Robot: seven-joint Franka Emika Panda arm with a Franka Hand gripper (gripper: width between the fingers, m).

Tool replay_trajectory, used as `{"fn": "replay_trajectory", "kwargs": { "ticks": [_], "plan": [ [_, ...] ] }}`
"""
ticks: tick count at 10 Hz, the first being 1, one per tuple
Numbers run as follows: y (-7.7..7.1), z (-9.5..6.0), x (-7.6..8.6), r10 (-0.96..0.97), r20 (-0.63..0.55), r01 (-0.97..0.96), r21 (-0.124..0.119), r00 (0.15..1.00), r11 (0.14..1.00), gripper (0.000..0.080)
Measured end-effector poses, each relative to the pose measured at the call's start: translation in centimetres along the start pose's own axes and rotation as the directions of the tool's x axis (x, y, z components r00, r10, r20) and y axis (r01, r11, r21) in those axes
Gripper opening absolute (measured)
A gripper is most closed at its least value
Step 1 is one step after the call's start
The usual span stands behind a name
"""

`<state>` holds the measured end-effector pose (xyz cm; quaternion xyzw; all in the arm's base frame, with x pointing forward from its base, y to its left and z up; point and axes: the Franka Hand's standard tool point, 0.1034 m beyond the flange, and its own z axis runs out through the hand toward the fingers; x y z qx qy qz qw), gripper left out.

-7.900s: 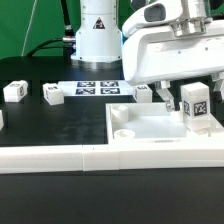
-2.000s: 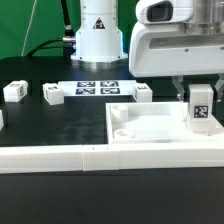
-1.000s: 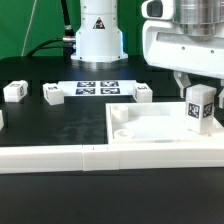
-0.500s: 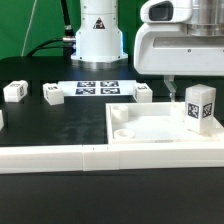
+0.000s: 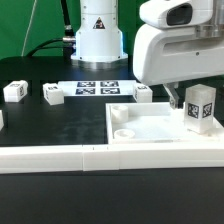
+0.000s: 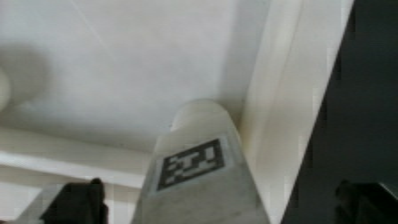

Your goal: Assemble one leg

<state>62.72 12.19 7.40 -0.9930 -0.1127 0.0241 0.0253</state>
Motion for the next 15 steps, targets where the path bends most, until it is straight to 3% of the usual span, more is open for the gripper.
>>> {"fn": "replay_trajectory", "kwargs": {
  "ticks": [2, 4, 5, 6, 8, 9, 12, 13, 15],
  "plan": [
    [0.06, 0.02, -0.01, -0.075, 0.000, 0.075, -0.001, 0.997, 0.997, 0.0649],
    [0.06, 0.03, -0.02, -0.075, 0.000, 0.075, -0.001, 0.997, 0.997, 0.0411],
    [0.05, 0.04, -0.02, -0.056, 0.000, 0.056, 0.000, 0.998, 0.998, 0.0411],
    [0.11, 0.06, -0.03, -0.031, 0.001, 0.031, 0.000, 1.000, 1.000, 0.0291],
    [0.27, 0.06, -0.06, 0.052, 0.001, -0.052, 0.016, 0.999, 0.999, 0.0291],
    [0.05, 0.10, -0.07, 0.219, 0.005, -0.220, 0.022, 0.976, 0.975, 0.0291],
    [-0.13, 0.17, 0.05, 0.578, 0.000, -0.578, 0.029, 0.816, 0.816, 0.0291],
    [-0.17, 0.21, 0.08, 0.736, -0.001, -0.735, 0.038, 0.677, 0.677, 0.0291],
    [-0.35, 0.19, 0.09, 0.851, 0.003, -0.850, 0.035, 0.525, 0.525, 0.0291]
  ]
}}
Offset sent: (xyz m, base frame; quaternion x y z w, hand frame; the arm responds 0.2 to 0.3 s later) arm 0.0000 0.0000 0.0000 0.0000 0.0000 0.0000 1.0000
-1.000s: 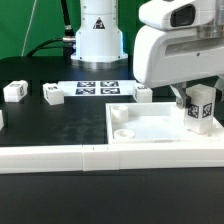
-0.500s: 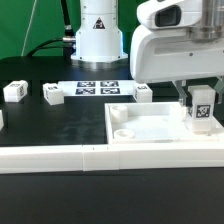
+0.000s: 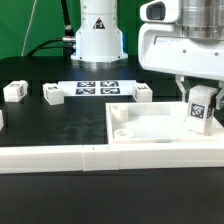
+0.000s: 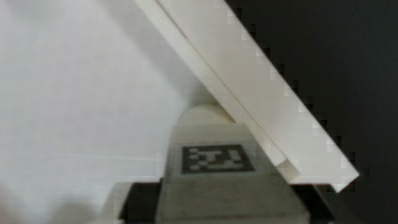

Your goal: Assemble one leg

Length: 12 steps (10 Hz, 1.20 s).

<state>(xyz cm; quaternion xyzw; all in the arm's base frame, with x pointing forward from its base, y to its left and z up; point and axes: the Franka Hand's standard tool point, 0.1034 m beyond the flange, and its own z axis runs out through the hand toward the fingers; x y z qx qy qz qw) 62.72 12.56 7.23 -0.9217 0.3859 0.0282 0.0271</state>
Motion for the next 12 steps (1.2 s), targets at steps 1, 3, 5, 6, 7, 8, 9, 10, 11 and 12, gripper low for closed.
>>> {"fn": "replay_trajectory", "kwargs": {
  "ticks": [1, 3, 5, 6, 7, 8, 9, 10, 11, 12],
  "plan": [
    [0.01, 0.02, 0.02, 0.090, 0.006, -0.090, 0.004, 0.996, 0.996, 0.0291],
    [-0.04, 0.05, -0.05, 0.127, 0.009, -0.127, 0.005, 0.992, 0.992, 0.0291],
    [-0.18, -0.03, -0.11, 0.011, 0.009, -0.011, 0.005, 1.000, 1.000, 0.0538],
    [-0.24, -0.05, -0.01, -0.094, 0.008, 0.094, 0.007, 0.996, 0.996, 0.0614],
    [-0.16, 0.07, 0.10, -0.230, 0.006, 0.230, 0.006, 0.973, 0.973, 0.0614],
    [-0.28, 0.12, 0.11, -0.359, 0.000, 0.359, -0.002, 0.933, 0.933, 0.0643],
    [-0.41, 0.08, 0.09, -0.472, -0.003, 0.472, -0.006, 0.882, 0.882, 0.0648],
    [-0.47, 0.02, 0.11, -0.564, -0.006, 0.564, -0.012, 0.826, 0.826, 0.0648],
    [-0.49, 0.02, 0.10, -0.641, -0.005, 0.641, -0.014, 0.768, 0.768, 0.0649],
    [-0.48, -0.02, 0.20, -0.736, -0.005, 0.735, -0.015, 0.677, 0.677, 0.0649]
  ]
}}
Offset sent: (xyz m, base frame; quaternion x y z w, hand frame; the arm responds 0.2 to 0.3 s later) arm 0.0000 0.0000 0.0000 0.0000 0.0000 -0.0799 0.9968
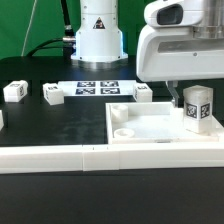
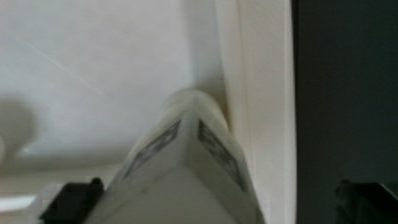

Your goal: Assemble one leg

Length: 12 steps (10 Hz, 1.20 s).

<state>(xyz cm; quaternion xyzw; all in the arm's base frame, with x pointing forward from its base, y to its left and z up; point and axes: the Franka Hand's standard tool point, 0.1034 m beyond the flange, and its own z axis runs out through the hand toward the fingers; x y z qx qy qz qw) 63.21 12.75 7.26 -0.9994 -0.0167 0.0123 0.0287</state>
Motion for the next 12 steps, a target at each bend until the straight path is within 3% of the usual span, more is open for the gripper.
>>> {"fn": "replay_trajectory", "kwargs": {
  "ticks": [2, 3, 4, 6, 9, 12],
  "plan": [
    [0.37, -0.01, 0.07, -0.158, -0.003, 0.158, 0.000, 0.987, 0.987, 0.0649],
    [0.55, 0.08, 0.02, -0.240, -0.003, 0.240, 0.000, 0.971, 0.971, 0.0522],
    [0.58, 0.08, 0.02, -0.292, -0.003, 0.292, -0.001, 0.956, 0.956, 0.0522],
    [0.59, 0.09, 0.02, -0.310, -0.003, 0.310, 0.000, 0.951, 0.951, 0.0289],
    [0.63, 0.10, 0.01, -0.262, -0.003, 0.262, 0.002, 0.965, 0.965, 0.0289],
    [0.78, 0.20, -0.06, 0.109, 0.002, -0.109, 0.014, 0.994, 0.994, 0.0289]
  ]
}}
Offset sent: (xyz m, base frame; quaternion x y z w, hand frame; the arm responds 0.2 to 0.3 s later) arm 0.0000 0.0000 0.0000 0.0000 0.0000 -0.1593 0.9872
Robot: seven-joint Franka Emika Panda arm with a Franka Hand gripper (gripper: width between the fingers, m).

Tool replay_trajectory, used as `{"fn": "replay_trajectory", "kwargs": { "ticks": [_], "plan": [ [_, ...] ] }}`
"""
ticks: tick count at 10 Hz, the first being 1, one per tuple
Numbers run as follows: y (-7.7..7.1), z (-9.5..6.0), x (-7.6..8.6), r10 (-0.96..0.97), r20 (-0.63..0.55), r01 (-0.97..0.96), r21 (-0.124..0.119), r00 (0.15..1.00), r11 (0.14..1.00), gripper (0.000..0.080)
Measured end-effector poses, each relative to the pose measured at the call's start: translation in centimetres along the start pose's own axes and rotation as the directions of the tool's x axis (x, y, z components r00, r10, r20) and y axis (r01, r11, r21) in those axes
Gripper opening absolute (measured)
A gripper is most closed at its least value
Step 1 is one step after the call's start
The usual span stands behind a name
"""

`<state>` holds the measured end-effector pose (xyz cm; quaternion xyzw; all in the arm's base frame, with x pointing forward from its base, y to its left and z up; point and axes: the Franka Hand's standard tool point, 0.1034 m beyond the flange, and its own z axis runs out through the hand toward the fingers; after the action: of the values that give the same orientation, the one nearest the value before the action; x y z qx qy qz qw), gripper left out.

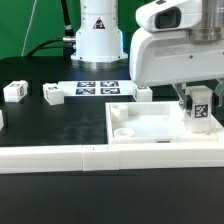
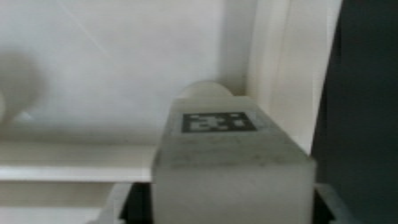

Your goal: Assemble one leg

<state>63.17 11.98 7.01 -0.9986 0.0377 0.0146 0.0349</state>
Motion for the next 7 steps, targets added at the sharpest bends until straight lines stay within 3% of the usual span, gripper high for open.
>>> {"fn": "replay_trajectory", "kwargs": {
  "ticks": [3, 7],
  "plan": [
    [0.18, 0.06, 0.01, 0.364, 0.001, -0.364, 0.004, 0.931, 0.931, 0.0291],
    [0.27, 0.06, -0.02, 0.700, -0.009, -0.700, 0.001, 0.714, 0.714, 0.0291]
  ]
}}
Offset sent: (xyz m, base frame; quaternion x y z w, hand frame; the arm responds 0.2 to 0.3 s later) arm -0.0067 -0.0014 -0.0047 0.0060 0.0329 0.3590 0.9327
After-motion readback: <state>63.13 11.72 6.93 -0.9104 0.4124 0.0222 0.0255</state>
